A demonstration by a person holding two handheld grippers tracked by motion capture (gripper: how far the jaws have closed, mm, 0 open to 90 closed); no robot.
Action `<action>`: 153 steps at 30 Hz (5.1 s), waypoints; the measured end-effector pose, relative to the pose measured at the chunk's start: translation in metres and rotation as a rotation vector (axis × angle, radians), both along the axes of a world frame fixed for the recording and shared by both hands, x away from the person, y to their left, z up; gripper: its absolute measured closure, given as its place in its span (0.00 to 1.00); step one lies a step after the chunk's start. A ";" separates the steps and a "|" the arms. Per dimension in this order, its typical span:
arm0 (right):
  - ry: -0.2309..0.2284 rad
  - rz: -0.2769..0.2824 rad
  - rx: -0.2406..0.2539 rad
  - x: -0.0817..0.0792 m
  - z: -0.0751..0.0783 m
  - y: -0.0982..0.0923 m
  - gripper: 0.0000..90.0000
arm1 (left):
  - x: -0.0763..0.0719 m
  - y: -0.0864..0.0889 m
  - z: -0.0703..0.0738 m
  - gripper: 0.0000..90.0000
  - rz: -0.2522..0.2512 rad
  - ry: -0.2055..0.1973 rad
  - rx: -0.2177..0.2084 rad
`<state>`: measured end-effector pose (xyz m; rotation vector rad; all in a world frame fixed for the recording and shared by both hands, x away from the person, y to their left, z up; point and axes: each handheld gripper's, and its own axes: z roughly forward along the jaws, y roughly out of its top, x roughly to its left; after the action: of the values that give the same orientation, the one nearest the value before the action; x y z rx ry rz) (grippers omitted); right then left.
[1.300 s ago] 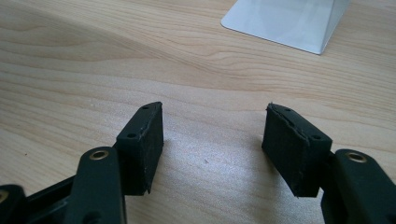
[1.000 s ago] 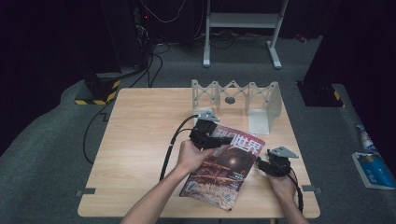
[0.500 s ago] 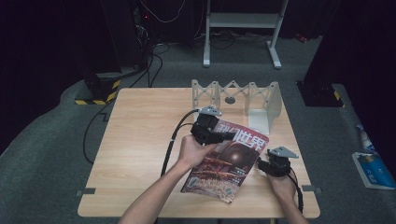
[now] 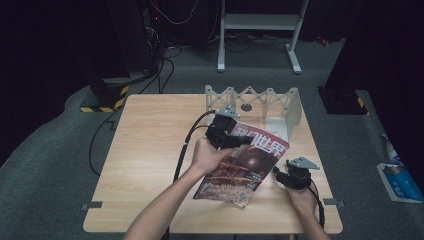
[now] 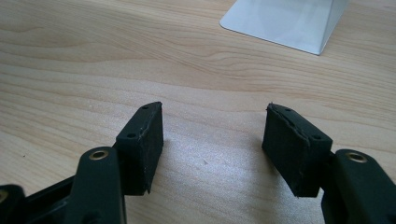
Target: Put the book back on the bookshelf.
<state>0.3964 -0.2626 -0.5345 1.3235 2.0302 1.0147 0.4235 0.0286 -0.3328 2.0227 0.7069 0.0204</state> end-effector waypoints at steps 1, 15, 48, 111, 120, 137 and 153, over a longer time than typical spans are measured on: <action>0.000 0.000 0.000 0.000 0.000 0.000 0.42 | 0.000 0.000 0.001 0.93 -0.002 -0.001 0.002; -0.003 -0.003 -0.002 0.000 0.000 0.000 0.42 | 0.011 0.002 0.016 0.93 0.013 -0.026 0.039; -0.004 -0.009 -0.001 0.001 0.000 -0.001 0.42 | 0.046 0.008 0.056 0.93 0.025 -0.010 0.178; -0.013 0.002 -0.003 0.000 -0.001 0.000 0.45 | 0.106 0.069 0.080 0.93 0.434 0.040 0.165; -0.011 -0.008 -0.004 -0.001 -0.001 -0.001 0.45 | 0.113 0.071 0.073 0.93 0.497 0.012 0.128; -0.007 -0.023 0.000 -0.001 0.000 -0.002 0.44 | 0.112 0.064 0.053 0.93 0.570 -0.054 0.133; -0.007 -0.042 -0.001 -0.001 0.000 -0.003 0.45 | 0.120 0.062 0.035 0.93 0.613 -0.077 0.083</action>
<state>0.3954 -0.2651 -0.5349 1.3548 1.9888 0.9979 0.5431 0.0905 -0.2983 1.7977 1.2648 0.4881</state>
